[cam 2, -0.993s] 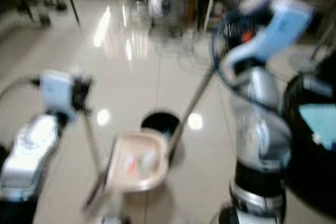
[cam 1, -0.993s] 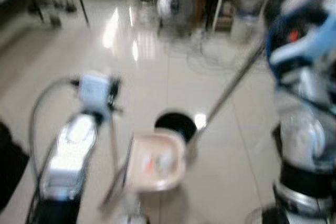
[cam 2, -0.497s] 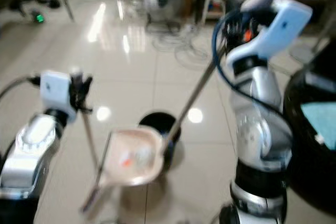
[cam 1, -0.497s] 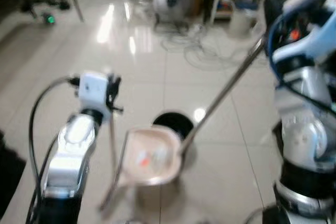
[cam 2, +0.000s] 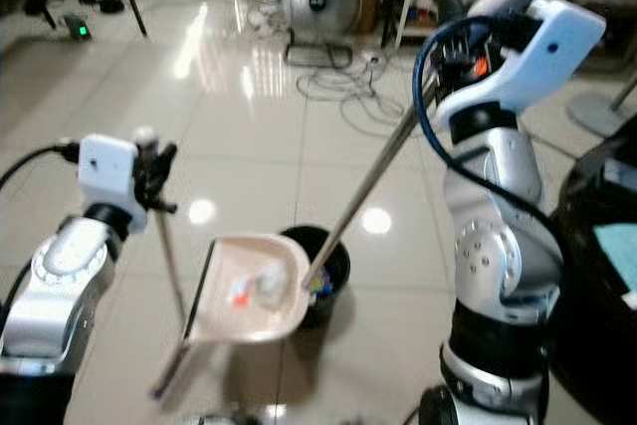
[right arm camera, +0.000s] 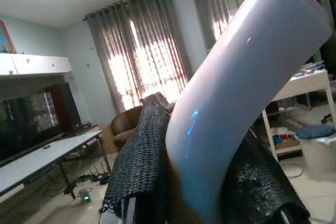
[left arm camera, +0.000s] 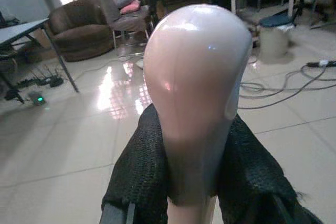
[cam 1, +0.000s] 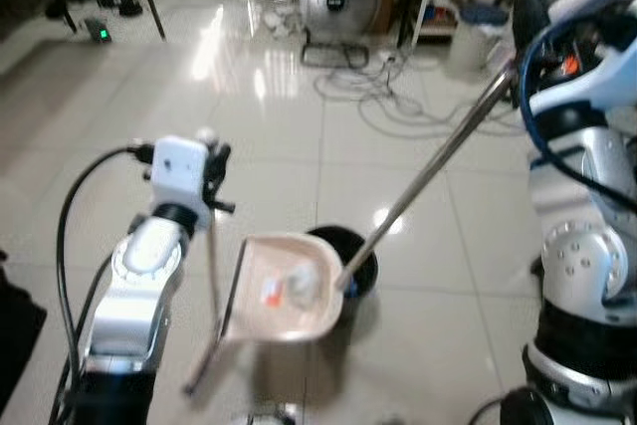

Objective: Sweep floor

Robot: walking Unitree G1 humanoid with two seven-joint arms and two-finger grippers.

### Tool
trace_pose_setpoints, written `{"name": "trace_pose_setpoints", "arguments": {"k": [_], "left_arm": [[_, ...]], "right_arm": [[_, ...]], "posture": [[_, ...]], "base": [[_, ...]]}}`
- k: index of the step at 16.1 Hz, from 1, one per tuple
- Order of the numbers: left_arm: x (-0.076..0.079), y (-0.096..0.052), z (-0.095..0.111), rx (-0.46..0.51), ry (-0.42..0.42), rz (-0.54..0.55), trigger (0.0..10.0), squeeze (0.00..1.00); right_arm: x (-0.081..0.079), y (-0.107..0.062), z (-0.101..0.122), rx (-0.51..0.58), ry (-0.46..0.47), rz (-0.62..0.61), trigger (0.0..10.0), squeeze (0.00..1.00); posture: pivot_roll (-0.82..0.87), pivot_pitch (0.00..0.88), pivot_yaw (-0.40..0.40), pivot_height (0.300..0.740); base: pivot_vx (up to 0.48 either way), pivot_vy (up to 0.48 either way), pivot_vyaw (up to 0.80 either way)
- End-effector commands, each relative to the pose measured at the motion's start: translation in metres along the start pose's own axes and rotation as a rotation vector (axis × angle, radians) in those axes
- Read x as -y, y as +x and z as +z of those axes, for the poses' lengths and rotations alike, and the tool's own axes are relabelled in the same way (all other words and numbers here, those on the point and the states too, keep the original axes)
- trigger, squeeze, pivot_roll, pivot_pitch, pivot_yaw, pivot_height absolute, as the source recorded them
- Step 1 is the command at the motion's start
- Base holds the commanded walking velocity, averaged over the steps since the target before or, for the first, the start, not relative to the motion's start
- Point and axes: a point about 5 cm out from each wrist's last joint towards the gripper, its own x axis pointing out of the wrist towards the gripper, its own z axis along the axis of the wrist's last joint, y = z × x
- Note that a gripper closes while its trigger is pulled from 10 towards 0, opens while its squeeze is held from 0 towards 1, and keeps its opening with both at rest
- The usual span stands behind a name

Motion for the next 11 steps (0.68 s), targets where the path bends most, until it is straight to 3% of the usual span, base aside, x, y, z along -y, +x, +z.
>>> {"name": "trace_pose_setpoints", "arguments": {"k": [1, 3, 11], "left_arm": [[0.004, 0.002, 0.009, 0.041, 0.0, -0.017, 10.0, 0.0], [0.003, 0.002, 0.008, 0.038, 0.003, -0.017, 10.0, 0.0], [-0.006, -0.001, -0.004, -0.008, 0.04, 0.014, 10.0, 0.0]], "right_arm": [[0.006, 0.001, 0.013, 0.061, -0.013, -0.024, 10.0, 0.0], [0.006, 0.002, 0.013, 0.065, -0.01, -0.027, 10.0, 0.0], [0.008, 0.001, 0.013, 0.079, -0.004, -0.034, 10.0, 0.0]], "posture": [[0.05, 0.087, 0.005, 0.74], [0.05, 0.087, 0.005, 0.74], [0.06, 0.064, 0.004, 0.74]], "base": [[0.416, 0.0, 0.0], [0.409, 0.0, 0.0], [0.0, 0.0, 0.0]]}}
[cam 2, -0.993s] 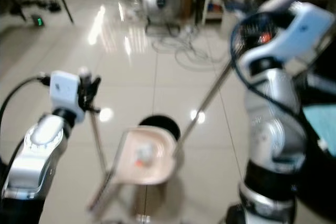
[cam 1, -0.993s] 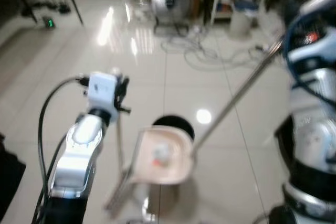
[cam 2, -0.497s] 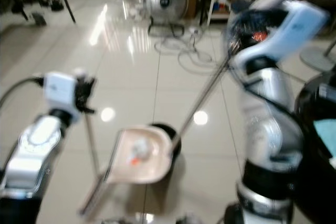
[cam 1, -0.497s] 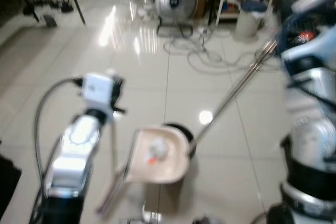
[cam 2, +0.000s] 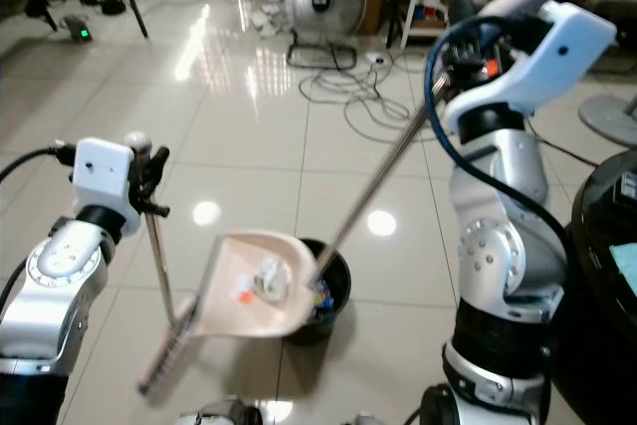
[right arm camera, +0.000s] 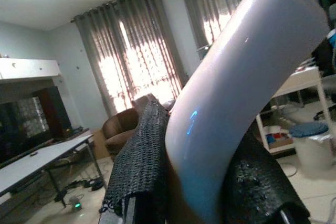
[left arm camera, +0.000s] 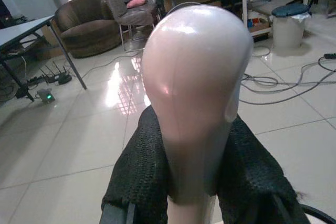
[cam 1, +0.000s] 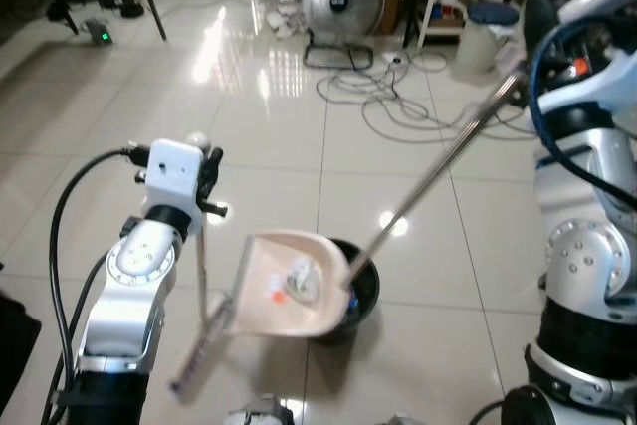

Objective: Sweep floor

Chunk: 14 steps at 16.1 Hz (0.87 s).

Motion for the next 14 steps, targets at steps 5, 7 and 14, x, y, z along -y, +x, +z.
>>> {"name": "trace_pose_setpoints", "arguments": {"k": [5, 7, 14], "left_arm": [[0.0, -0.002, -0.001, 0.004, 0.024, -0.004, 10.0, 0.0], [0.0, -0.003, -0.002, 0.0, 0.029, -0.008, 10.0, 0.0], [0.001, -0.001, -0.003, -0.002, 0.035, -0.012, 10.0, 0.0]], "right_arm": [[-0.002, 0.003, 0.016, 0.119, -0.052, 0.028, 10.0, 0.0], [-0.003, 0.003, 0.018, 0.15, -0.099, 0.045, 10.0, 0.0], [-0.024, 0.011, 0.009, 0.229, -0.295, 0.181, 10.0, 0.0]], "posture": [[0.07, 0.044, 0.0, 0.74], [0.07, 0.037, 0.0, 0.74], [0.07, 0.036, 0.004, 0.74]], "base": [[0.0, 0.0, 0.0], [0.0, 0.0, 0.0], [0.0, 0.0, 0.0]]}}
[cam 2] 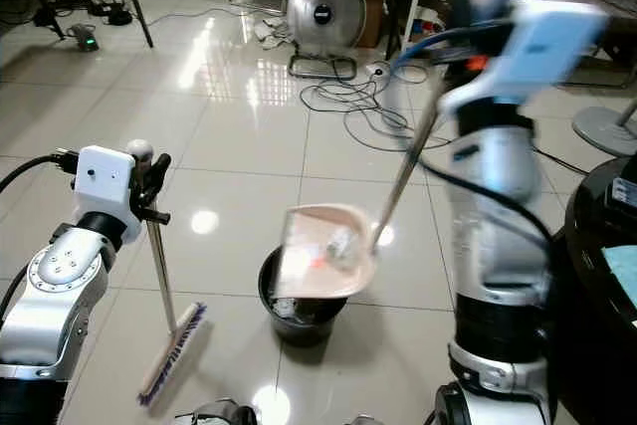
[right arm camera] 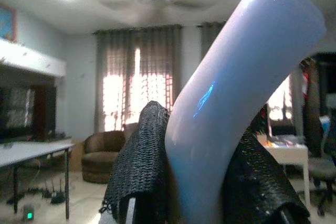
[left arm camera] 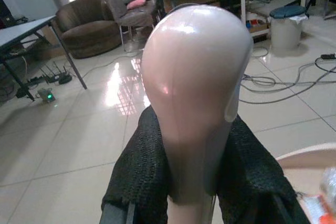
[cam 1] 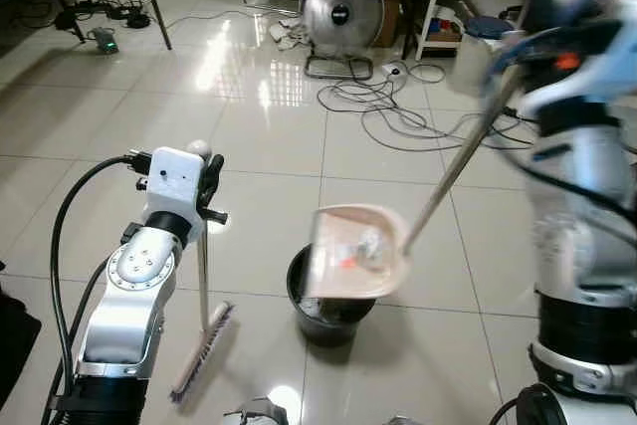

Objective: Sweep floor

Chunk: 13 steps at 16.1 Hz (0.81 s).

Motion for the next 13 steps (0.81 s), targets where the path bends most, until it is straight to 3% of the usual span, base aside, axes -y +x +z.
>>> {"name": "trace_pose_setpoints", "arguments": {"k": [1, 7, 10, 13], "left_arm": [[0.0, 0.001, 0.004, 0.017, 0.029, -0.004, 10.0, 0.0], [0.001, -0.003, 0.001, 0.008, 0.028, 0.002, 10.0, 0.0], [0.001, -0.004, 0.0, 0.005, 0.029, 0.004, 10.0, 0.0], [0.002, -0.005, -0.001, 0.0, 0.028, 0.006, 10.0, 0.0]], "right_arm": [[-0.011, 0.008, 0.015, 0.1, -0.041, 0.071, 10.0, 0.0], [-0.047, 0.012, 0.009, 0.163, -0.129, 0.25, 10.0, 0.0], [-0.069, 0.007, 0.001, 0.152, -0.172, 0.367, 10.0, 0.0], [-0.08, 0.002, -0.005, 0.14, -0.186, 0.43, 10.0, 0.0]], "posture": [[0.07, 0.037, 0.001, 0.74], [0.07, 0.044, -0.008, 0.74], [0.08, 0.047, -0.012, 0.74], [0.07, 0.05, -0.018, 0.74]], "base": [[0.0, 0.0, 0.0], [0.0, 0.0, 0.0], [0.0, 0.0, 0.0], [0.0, 0.0, 0.0]]}}
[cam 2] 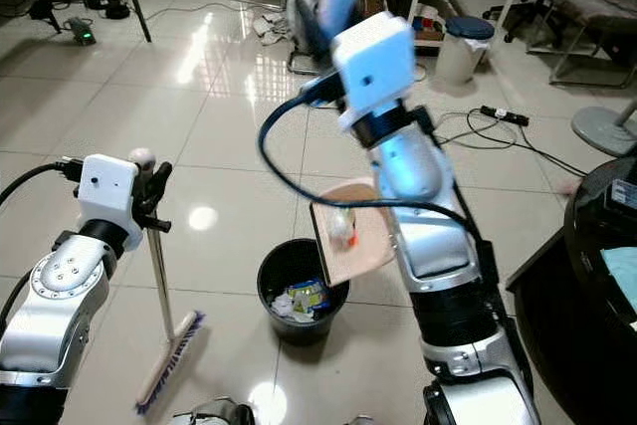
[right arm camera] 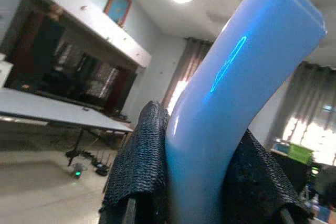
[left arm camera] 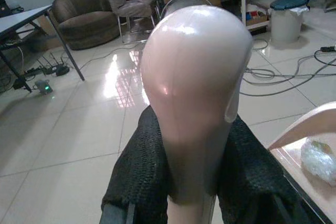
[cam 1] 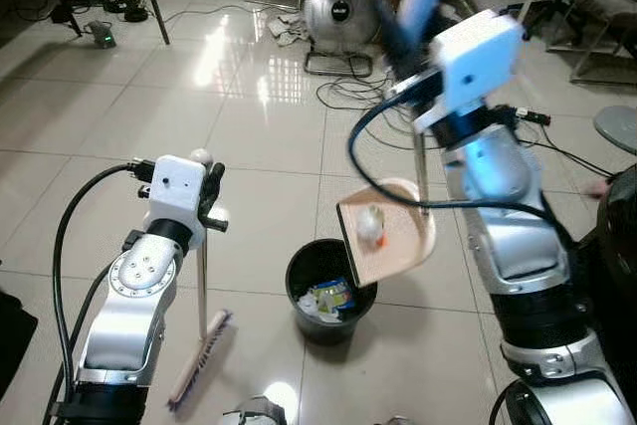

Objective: Sweep floor

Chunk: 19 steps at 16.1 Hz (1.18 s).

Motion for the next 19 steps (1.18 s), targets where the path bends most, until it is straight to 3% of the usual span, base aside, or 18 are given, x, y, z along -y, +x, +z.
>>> {"name": "trace_pose_setpoints", "arguments": {"k": [1, 8, 19], "left_arm": [[-0.001, -0.001, 0.006, 0.024, 0.024, 0.009, 10.0, 0.0], [0.001, -0.002, 0.004, 0.018, 0.019, 0.011, 10.0, 0.0], [0.004, -0.003, 0.003, 0.013, 0.018, 0.016, 10.0, 0.0]], "right_arm": [[-0.002, 0.002, 0.009, 0.061, -0.043, 0.029, 10.0, 0.0], [-0.016, -0.001, 0.005, 0.044, -0.09, 0.121, 10.0, 0.0], [-0.022, 0.003, 0.006, 0.045, -0.068, 0.127, 10.0, 0.0]], "posture": [[0.07, 0.051, -0.019, 0.74], [0.07, 0.058, -0.024, 0.74], [0.06, 0.063, -0.032, 0.74]], "base": [[0.0, 0.0, 0.0], [0.0, 0.0, 0.0], [0.0, 0.0, 0.0]]}}
